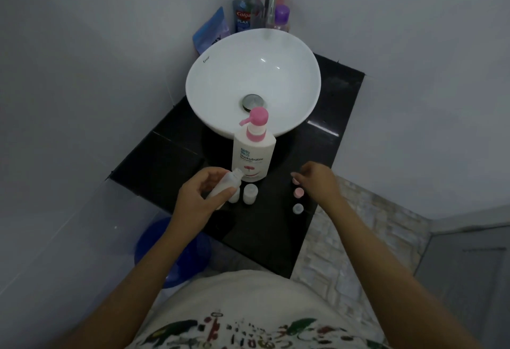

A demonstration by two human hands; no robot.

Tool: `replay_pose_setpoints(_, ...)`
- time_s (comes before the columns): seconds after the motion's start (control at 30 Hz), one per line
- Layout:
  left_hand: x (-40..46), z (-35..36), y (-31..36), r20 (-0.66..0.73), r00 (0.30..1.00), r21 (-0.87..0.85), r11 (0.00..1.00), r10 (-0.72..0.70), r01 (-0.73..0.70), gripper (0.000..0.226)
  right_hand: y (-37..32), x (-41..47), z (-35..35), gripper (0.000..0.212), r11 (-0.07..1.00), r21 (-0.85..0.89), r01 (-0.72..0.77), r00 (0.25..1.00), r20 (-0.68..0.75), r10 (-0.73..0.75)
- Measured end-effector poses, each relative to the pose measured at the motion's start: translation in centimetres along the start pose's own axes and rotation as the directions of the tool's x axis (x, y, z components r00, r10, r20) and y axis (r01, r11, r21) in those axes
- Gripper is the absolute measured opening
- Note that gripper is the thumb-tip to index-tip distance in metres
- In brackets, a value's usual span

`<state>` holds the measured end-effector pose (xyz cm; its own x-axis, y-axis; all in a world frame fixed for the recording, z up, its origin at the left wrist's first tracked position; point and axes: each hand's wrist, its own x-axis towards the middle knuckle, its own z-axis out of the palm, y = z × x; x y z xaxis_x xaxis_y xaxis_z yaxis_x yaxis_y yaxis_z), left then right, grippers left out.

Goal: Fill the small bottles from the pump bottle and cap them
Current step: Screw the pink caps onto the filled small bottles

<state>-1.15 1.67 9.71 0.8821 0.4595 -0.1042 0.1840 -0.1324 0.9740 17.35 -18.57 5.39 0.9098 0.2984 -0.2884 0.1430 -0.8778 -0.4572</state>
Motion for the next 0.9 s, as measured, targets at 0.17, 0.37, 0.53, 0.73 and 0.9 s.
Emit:
replay_pose_setpoints(0.17,-0.8,0.1,0.1,0.023,1.0,-0.028,1.0,-0.014,0.014,0.031,1.5,1.2,1.5,0.035,0.981,-0.19,-0.038,0.994,0.094,0.057)
replay_pose_setpoints(0.37,-1.2,0.0,0.2,0.034,0.999,-0.04,0.998,-0.036,0.038,0.03,1.2,1.6,2.0,0.026,0.982,-0.142,-0.121,0.982,0.13,0.14)
replay_pose_setpoints(0.53,-1.4,0.0,0.4,0.014,0.999,-0.087,0.995,-0.048,0.049,0.032,-0.4,-0.3,1.2,0.016,0.971,0.213,-0.109,0.989,0.119,0.085)
replay_pose_setpoints(0.73,-0.9,1.1,1.1,0.041,0.998,-0.137,0.989,-0.045,0.051,0.029,-3.8,-6.0,-3.5,0.015,0.807,0.59,0.006,0.983,0.143,-0.112)
replay_pose_setpoints(0.9,-0.9,1.4,1.0,0.068,0.998,-0.116,0.993,-0.016,0.024,0.034,-6.6,-9.5,-5.5,0.02,0.719,0.681,0.139,0.937,0.144,-0.318)
